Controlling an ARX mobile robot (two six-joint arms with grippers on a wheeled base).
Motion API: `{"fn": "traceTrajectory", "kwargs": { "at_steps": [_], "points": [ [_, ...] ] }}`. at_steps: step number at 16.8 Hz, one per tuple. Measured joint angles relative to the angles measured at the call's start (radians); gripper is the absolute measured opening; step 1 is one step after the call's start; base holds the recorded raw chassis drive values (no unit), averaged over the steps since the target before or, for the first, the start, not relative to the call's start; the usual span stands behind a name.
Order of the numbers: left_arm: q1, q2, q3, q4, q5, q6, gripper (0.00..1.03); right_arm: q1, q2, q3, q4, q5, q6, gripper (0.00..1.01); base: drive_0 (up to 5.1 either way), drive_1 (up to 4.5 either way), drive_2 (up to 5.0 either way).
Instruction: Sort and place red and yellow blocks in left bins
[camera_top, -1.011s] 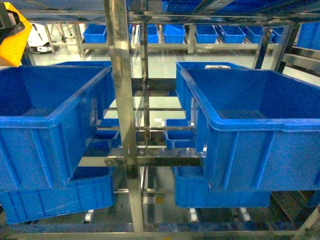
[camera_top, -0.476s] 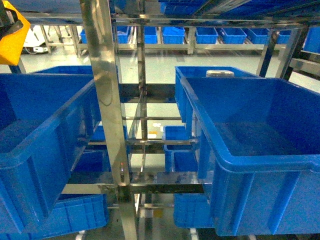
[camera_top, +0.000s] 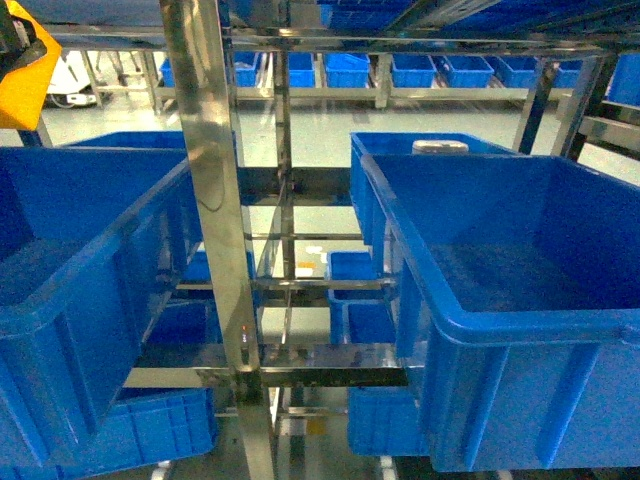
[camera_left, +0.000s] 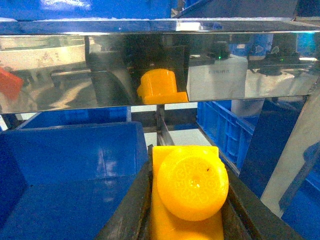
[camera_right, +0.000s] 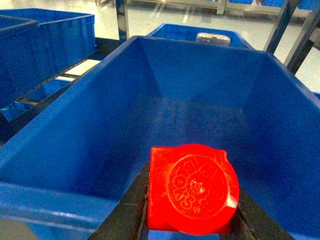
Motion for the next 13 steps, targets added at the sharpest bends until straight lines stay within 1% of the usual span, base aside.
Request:
{"fn": "traceTrajectory", "kwargs": {
  "at_steps": [2, 4, 6, 7, 8, 10, 12, 13],
  "points": [
    [0.000, 0.000, 0.000, 0.000, 0.000, 0.000, 0.26, 0.000, 0.027, 0.028, -0.005, -0.008, 0.000, 0.28, 0.0, 0.00, 0.0],
    [0.000, 0.000, 0.000, 0.000, 0.000, 0.000, 0.26, -0.005, 0.100, 0.084, -0.010, -0.026, -0.002, 0.28, 0.0, 0.00, 0.0],
    [0.000, 0.000, 0.000, 0.000, 0.000, 0.000, 0.26, -0.007, 0.196, 0.171, -0.023, -0.034, 0.000, 0.28, 0.0, 0.00, 0.0],
    [0.000, 0.000, 0.000, 0.001, 0.000, 0.000, 0.26, -0.013, 0.262, 0.240, -0.019, -0.036, 0.001, 0.28, 0.0, 0.00, 0.0],
    [0.000, 0.000, 0.000, 0.000, 0.000, 0.000, 0.26, -0.027, 0.382, 0.376, -0.062, -0.051, 0.004, 0.28, 0.0, 0.00, 0.0],
    [0.000, 0.000, 0.000, 0.000, 0.000, 0.000, 0.26, -0.041, 0.516, 0.531, -0.168, -0.080, 0.022, 0.28, 0.0, 0.00, 0.0],
    [0.000, 0.000, 0.000, 0.000, 0.000, 0.000, 0.26, -0.050, 0.621, 0.654, -0.230, -0.100, 0.045, 0.28, 0.0, 0.00, 0.0],
    [0.000, 0.000, 0.000, 0.000, 0.000, 0.000, 0.26, -0.053, 0.649, 0.689, -0.224, -0.101, 0.046, 0.28, 0.0, 0.00, 0.0]
  ]
}}
